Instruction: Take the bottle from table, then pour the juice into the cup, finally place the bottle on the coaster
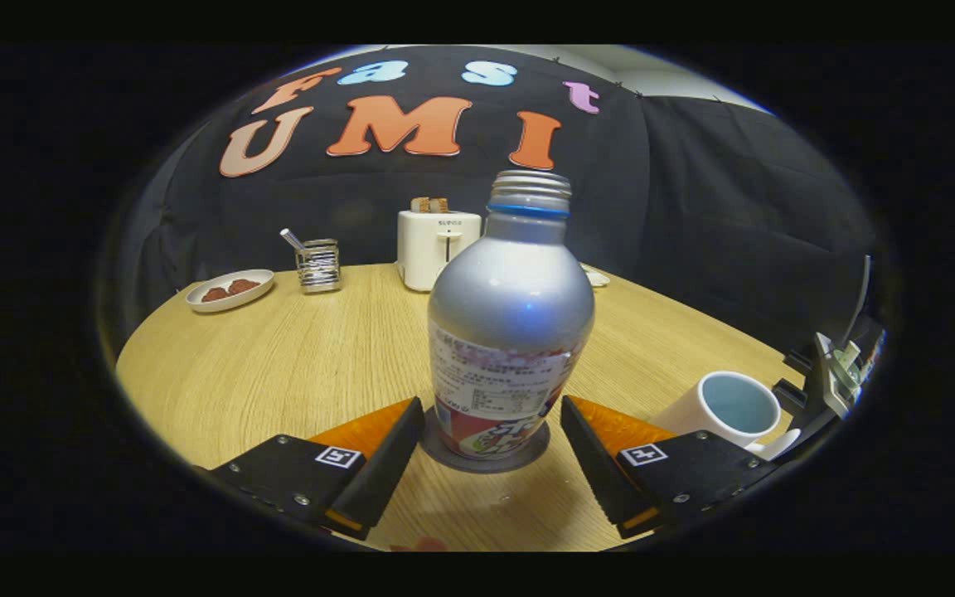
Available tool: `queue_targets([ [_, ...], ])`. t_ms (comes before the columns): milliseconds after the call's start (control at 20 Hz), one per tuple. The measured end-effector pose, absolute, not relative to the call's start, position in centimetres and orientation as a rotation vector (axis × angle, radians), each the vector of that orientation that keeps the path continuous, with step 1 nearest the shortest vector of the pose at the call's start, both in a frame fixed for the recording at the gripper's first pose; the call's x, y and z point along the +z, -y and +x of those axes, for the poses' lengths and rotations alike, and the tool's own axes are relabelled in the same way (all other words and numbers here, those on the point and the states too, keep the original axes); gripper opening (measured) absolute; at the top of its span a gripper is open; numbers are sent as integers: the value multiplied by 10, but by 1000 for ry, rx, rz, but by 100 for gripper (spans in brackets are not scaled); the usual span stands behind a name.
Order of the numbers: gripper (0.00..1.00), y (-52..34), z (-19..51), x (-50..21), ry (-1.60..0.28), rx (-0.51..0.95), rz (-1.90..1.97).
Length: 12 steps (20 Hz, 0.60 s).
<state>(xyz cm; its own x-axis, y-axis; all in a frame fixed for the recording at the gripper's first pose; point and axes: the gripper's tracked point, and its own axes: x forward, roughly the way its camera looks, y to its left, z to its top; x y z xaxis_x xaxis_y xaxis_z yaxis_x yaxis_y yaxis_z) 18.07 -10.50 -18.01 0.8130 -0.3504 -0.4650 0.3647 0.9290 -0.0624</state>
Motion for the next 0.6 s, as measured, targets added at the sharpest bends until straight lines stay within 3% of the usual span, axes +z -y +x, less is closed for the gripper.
queue_targets([
  [600,98,8,112,-71,-266,-176,84],
])
